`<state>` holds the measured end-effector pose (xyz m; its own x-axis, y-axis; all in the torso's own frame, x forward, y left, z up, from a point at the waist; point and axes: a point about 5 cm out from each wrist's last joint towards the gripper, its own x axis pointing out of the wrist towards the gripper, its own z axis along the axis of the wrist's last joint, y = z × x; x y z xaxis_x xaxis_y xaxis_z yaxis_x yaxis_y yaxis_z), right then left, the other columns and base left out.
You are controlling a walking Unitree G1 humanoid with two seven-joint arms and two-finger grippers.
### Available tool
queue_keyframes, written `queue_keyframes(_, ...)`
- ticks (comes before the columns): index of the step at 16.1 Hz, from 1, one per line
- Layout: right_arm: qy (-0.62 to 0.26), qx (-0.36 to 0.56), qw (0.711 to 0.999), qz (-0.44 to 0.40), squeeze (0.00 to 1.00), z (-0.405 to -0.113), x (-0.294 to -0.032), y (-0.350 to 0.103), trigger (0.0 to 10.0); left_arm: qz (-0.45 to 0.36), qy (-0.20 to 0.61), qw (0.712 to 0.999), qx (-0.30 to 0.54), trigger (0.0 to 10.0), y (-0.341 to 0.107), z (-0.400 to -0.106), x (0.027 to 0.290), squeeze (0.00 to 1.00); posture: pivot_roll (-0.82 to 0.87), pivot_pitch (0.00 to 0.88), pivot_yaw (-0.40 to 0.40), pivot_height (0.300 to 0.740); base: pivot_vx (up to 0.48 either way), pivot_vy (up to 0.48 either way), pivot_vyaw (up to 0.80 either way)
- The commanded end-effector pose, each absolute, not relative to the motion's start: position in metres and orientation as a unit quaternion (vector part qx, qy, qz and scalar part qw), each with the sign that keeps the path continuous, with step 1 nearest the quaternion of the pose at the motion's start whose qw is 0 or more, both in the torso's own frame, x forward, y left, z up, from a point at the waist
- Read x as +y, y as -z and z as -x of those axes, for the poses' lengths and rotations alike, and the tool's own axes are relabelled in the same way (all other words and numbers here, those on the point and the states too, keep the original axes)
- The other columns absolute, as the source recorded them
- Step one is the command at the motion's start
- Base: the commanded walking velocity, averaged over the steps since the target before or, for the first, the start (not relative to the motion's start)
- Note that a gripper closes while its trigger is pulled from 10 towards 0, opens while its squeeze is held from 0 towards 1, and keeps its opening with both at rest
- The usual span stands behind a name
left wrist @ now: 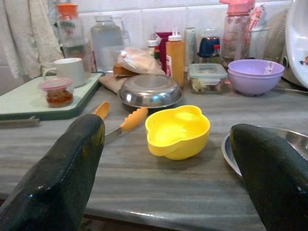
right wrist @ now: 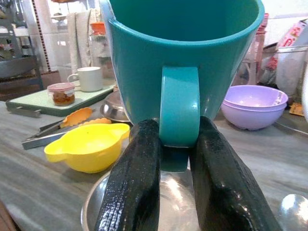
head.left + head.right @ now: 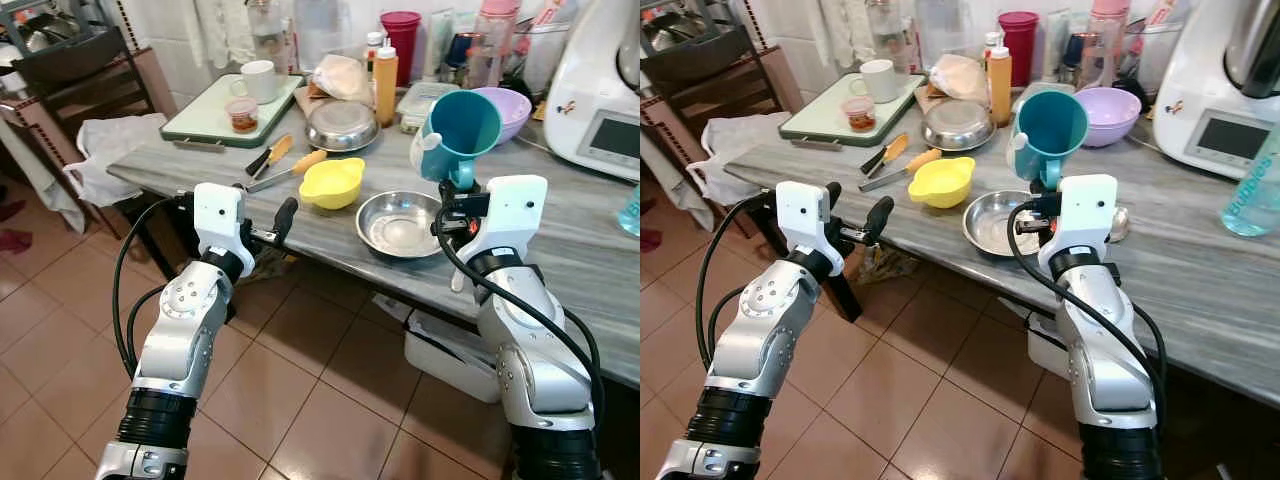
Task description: Setting the table
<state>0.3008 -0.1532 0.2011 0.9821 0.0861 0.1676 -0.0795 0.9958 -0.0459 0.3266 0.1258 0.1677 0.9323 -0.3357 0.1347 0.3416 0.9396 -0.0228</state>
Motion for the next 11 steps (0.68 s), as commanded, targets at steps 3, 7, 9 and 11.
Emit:
queue_keyframes(3,-0.042,-0.090,0.995,0.019,0.00,-0.3020,-0.1512,-0.2051,10.0,0.016,0.177,0.982,-0.067,10.0,-0.1692,-0.3284,0.1269,0.00,-0.13,0.000,0.095,0.740,0.101,0.000,-0.64)
queue_keyframes(7,-0.045,-0.095,0.994,0.020,0.00,-0.3022,-0.1490,-0.2052,10.0,0.021,0.188,0.981,-0.052,10.0,-0.1643,-0.3275,0.1200,0.00,-0.13,0.000,0.103,0.740,0.324,0.000,0.00)
queue_keyframes(9,-0.045,-0.095,0.994,0.019,0.00,-0.3024,-0.1485,-0.2051,10.0,0.025,0.188,0.981,-0.052,10.0,-0.1650,-0.3283,0.1202,0.00,-0.13,0.000,0.104,0.740,0.000,0.000,0.00)
queue_keyframes(11,-0.046,-0.097,0.994,0.018,0.00,-0.3025,-0.1476,-0.2052,10.0,0.022,0.196,0.978,-0.062,10.0,-0.1672,-0.3271,0.1196,0.00,-0.13,0.000,0.106,0.740,0.000,0.000,0.00)
